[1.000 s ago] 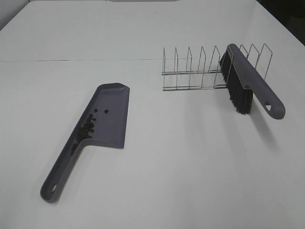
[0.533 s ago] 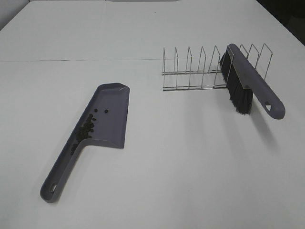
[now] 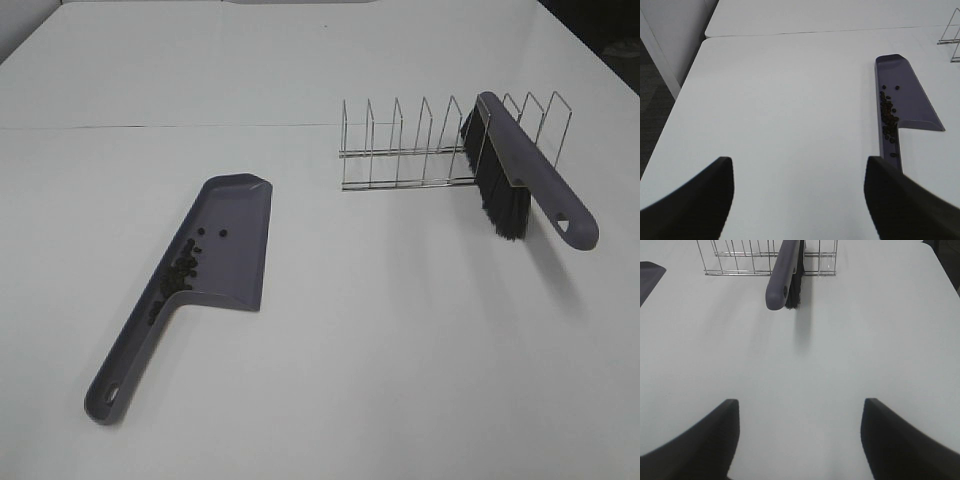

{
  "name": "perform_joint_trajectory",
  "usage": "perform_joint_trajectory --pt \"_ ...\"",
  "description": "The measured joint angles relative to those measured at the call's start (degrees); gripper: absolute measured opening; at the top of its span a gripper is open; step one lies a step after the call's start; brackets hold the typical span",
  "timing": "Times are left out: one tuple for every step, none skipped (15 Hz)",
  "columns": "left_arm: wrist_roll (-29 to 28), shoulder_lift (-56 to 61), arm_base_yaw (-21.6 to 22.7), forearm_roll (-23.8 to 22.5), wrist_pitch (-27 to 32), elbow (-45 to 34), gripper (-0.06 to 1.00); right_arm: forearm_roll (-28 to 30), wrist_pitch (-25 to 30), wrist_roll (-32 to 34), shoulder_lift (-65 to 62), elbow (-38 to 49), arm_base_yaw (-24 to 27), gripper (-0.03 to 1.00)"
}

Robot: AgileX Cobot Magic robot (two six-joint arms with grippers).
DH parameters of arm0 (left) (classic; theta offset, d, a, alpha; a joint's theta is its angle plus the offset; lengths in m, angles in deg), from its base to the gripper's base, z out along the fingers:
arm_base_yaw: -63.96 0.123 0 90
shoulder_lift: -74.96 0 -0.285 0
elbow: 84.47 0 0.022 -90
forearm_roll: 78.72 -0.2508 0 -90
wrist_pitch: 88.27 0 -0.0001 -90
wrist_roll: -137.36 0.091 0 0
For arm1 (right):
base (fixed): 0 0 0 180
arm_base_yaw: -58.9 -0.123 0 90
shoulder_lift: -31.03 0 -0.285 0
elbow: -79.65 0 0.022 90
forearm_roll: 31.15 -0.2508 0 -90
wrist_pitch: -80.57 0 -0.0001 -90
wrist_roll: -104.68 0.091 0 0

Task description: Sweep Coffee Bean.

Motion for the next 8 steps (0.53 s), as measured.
perform_joint_trajectory --pt "0.0 0.0 0.0 0.0 0.0 0.0 0.65 0.0 0.0 0.0 0.0 0.0 0.0 0.60" --pt "0.0 0.0 0.0 0.0 0.0 0.0 0.65 0.0 0.0 0.0 0.0 0.0 0.0 0.60" --pt "0.0 0.0 0.0 0.0 0.0 0.0 0.65 0.0 0.0 0.0 0.0 0.0 0.0 0.60" --pt "0.0 0.0 0.0 0.0 0.0 0.0 0.65 0.0 0.0 0.0 0.0 0.0 0.0 0.60" --pt "0.0 0.0 0.0 0.0 0.0 0.0 0.65 0.0 0.0 0.0 0.0 0.0 0.0 0.60" --pt "0.0 0.0 0.0 0.0 0.0 0.0 0.65 0.0 0.0 0.0 0.0 0.0 0.0 0.60" --pt "0.0 0.0 0.0 0.0 0.0 0.0 0.65 0.0 0.0 0.0 0.0 0.0 0.0 0.60" --pt "0.0 0.0 0.0 0.0 0.0 0.0 0.65 0.0 0.0 0.0 0.0 0.0 0.0 0.60"
